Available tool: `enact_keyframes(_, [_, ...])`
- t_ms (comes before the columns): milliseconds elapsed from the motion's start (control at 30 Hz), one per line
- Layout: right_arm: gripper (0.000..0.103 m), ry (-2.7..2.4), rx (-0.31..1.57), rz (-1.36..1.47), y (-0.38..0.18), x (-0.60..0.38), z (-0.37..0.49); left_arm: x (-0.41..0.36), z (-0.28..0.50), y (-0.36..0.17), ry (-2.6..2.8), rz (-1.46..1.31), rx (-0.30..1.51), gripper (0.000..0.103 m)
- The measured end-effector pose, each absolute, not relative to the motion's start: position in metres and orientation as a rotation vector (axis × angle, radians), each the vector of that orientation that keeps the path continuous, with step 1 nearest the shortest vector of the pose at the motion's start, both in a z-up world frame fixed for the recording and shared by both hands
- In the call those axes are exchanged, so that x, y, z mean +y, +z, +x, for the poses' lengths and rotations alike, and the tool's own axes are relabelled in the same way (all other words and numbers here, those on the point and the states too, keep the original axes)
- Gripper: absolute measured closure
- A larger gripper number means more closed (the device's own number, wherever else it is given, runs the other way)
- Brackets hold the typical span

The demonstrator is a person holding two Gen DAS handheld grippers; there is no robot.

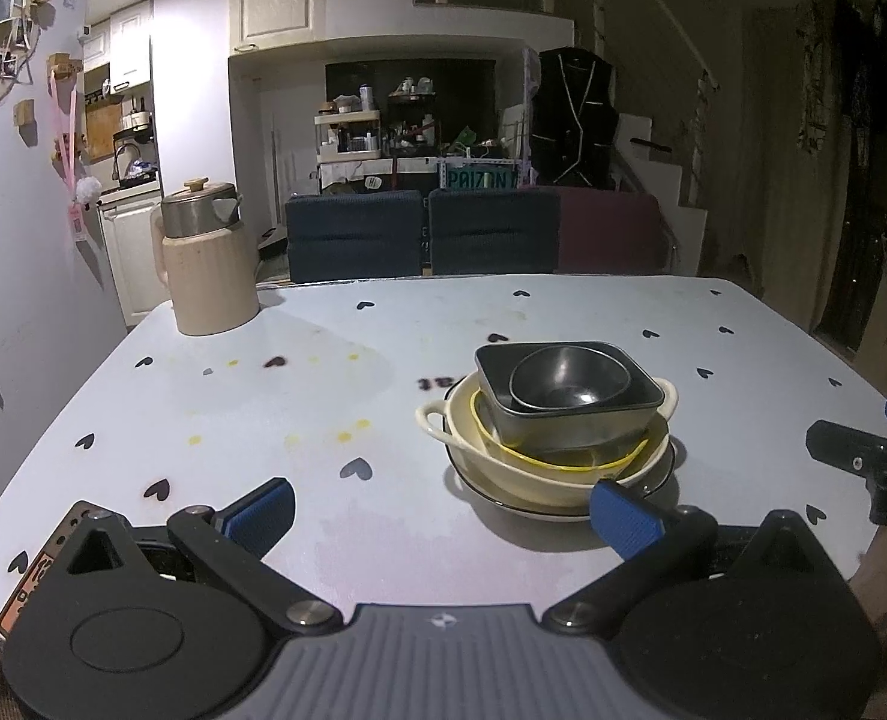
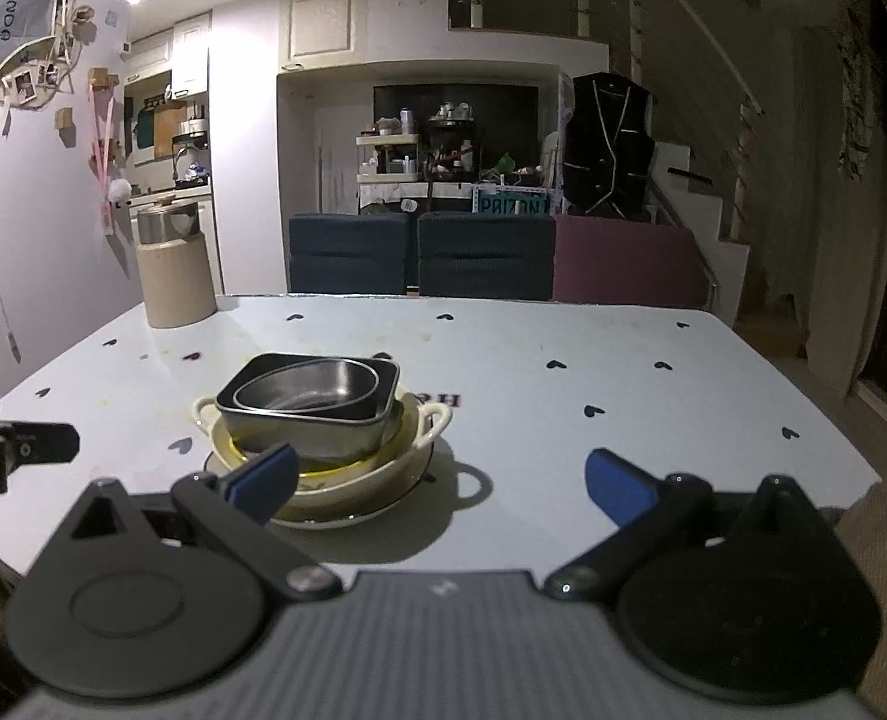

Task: Organize plates and bowls

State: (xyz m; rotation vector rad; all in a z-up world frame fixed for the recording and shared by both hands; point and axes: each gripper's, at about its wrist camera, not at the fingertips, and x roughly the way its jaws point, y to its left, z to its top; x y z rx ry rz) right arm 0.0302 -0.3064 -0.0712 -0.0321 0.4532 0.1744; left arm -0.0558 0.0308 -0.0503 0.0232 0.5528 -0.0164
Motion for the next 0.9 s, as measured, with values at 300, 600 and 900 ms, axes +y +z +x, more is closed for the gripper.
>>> enact_keyframes(300, [0.000,0.181,0.454,-0.043,-0.0729,-0.3040,0.0297,0.0306,-0.0557,-0.0509,-0.020,0.023,0.551,0.000])
enact_keyframes(600, [0.000,0.184,0.455,-0.051,-0.0735,-0.3023,0.0303,0.0294,-0.0562,-0.0513,-0.022,0.024,0.548,0.000])
enact_keyframes(900, [0.000,0.186,0.453,-0.050,-0.0740,-0.3014,0.0304,0.0286,-0.0567,-0.0505,-0.025,0.024,0.546,0.000])
